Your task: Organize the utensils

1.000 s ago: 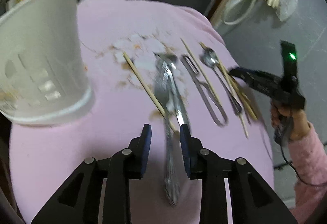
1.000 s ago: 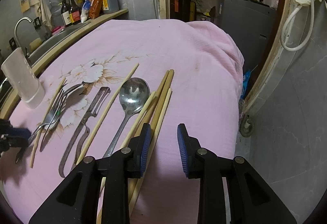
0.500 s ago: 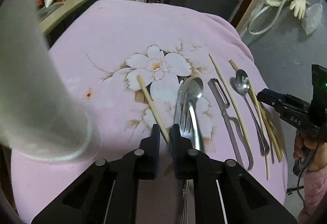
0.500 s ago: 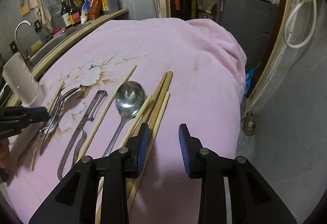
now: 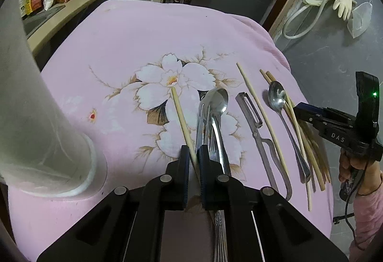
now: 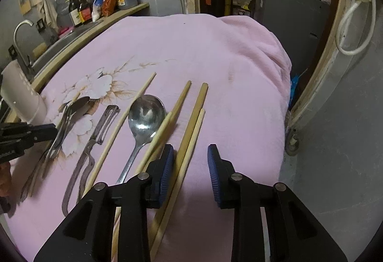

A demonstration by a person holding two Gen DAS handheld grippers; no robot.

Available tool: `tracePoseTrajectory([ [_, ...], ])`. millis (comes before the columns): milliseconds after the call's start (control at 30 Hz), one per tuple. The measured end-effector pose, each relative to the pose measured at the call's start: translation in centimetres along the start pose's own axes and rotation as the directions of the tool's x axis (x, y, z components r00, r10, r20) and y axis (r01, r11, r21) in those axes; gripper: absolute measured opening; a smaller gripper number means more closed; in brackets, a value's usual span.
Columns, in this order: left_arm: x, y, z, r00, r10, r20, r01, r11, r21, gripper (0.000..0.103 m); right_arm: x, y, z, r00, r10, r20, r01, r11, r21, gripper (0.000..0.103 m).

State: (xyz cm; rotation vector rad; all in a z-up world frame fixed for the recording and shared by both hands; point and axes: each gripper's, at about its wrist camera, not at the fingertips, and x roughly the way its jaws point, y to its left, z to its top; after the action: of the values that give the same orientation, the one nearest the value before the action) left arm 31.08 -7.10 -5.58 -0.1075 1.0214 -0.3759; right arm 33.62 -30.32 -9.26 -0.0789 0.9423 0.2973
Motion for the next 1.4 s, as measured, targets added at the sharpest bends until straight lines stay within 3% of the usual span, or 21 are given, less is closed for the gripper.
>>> tracePoseTrajectory([
  [600, 0.7, -0.2, 0.3, 1.0, 0.008, -0.02, -0.008, 0.999, 0.035, 0.007, -1.2, -1.4, -0.3, 0.998, 0.061, 0.022, -0.063, 0.992, 0.107, 0.02],
  [1133, 0.7, 0.1, 0.2, 1.0, -0.006, -0.017, 0.007, 0.999, 0.032, 0.008, 0.0, -1.1, 1.1, 0.999, -0.048, -0.013, 0.049, 0.998, 0.037, 0.02],
  [1233, 0.7, 0.1, 0.2, 1.0, -0.008, -0.015, 0.008, 0.999, 0.034, 0.008, 0.6, -1.1, 1.1, 0.999, -0.029, -0.034, 0.031, 0.999, 0.04, 0.02],
  [1400, 0.7, 0.2, 0.2, 1.0, -0.012, -0.018, 0.013, 0.999, 0.038, 0.008, 0.6, 0.3, 0.5, 0.996, -0.078, -0.035, 0.076, 0.997, -0.032, 0.021],
])
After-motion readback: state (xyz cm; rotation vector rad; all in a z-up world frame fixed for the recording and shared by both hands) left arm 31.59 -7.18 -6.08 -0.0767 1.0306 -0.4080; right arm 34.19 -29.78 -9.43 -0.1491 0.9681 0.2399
